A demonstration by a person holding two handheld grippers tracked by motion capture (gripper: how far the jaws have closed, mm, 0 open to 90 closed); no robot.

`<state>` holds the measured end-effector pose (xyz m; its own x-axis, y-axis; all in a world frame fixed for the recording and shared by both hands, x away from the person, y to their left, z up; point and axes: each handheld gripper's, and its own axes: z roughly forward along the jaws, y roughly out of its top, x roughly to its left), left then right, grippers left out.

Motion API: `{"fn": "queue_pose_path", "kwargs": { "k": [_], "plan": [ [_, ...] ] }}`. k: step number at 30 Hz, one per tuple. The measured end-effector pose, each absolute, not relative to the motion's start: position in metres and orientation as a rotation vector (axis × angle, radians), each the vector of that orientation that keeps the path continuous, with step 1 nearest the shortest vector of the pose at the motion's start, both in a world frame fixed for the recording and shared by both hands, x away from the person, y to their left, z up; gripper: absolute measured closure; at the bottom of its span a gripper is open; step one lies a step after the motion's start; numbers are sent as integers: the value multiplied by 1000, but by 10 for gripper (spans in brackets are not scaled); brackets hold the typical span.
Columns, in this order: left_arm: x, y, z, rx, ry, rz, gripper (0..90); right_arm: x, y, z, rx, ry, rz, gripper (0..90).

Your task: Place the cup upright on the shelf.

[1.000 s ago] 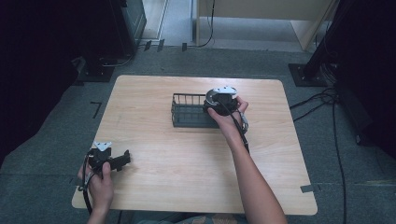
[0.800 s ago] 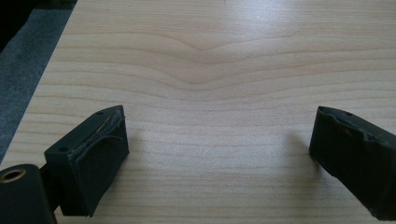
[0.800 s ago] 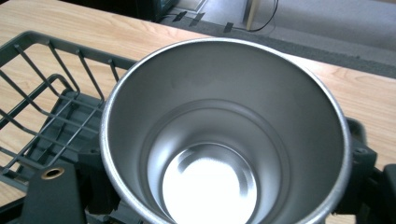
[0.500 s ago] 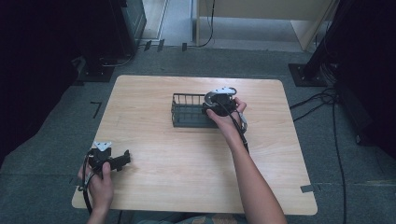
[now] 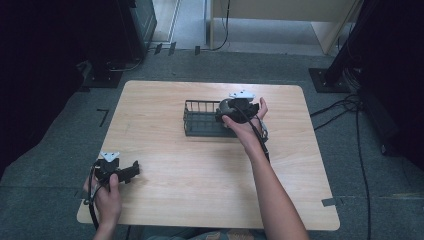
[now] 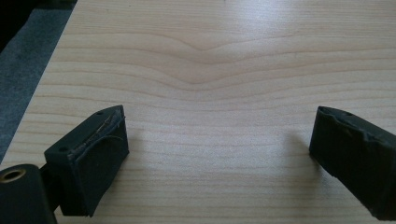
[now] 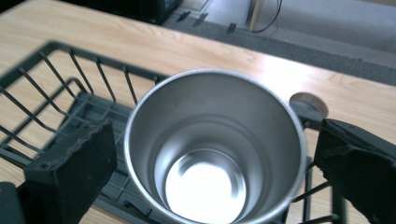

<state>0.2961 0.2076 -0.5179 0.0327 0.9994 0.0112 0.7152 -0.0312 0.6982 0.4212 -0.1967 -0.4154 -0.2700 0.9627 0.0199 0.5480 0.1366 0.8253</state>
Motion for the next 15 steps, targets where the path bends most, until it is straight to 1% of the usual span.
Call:
{"fn": "queue_pose_path", "kwargs": {
  "k": [7,15],
  "plan": [
    [296,208,-518,1800,1735,717,48,404,-204,-401,1397,1863,1056,0],
    [296,208,-518,1800,1735,717,48,387,-213,-395,1375,1839,1085,0]
  ]
}}
